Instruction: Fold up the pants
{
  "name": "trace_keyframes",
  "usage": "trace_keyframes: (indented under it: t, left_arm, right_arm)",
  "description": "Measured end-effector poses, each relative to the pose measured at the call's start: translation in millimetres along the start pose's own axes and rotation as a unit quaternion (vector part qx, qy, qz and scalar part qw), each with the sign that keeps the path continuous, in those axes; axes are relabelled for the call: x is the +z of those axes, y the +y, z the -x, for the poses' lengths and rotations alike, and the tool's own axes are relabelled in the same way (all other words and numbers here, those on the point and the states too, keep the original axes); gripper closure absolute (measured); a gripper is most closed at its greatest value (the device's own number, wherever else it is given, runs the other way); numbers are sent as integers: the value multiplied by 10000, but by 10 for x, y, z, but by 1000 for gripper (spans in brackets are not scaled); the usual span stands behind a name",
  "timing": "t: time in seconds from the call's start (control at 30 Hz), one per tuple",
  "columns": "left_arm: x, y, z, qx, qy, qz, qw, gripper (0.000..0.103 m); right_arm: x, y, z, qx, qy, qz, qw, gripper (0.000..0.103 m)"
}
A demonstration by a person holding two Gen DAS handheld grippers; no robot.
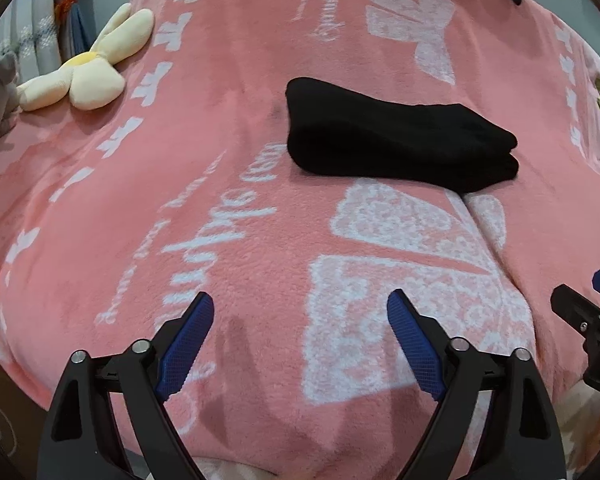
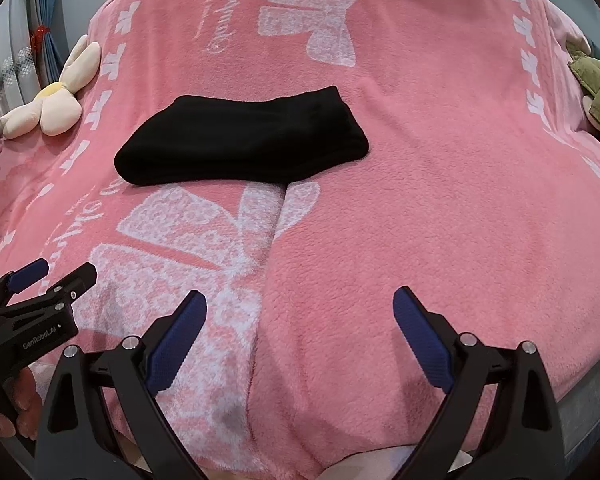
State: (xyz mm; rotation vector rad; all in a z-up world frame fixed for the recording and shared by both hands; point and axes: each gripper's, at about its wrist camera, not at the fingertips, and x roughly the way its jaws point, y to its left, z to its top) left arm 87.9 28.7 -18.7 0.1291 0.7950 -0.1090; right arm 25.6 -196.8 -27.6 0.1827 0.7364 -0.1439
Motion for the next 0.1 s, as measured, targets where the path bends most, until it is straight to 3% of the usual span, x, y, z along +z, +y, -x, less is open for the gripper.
trace_keyframes:
  t: [0.1]
  left_arm:
    - [1, 31, -20, -52, 52, 94, 9999, 23]
  right_arm:
    - [4, -7, -4, 8, -1, 12, 10000, 11]
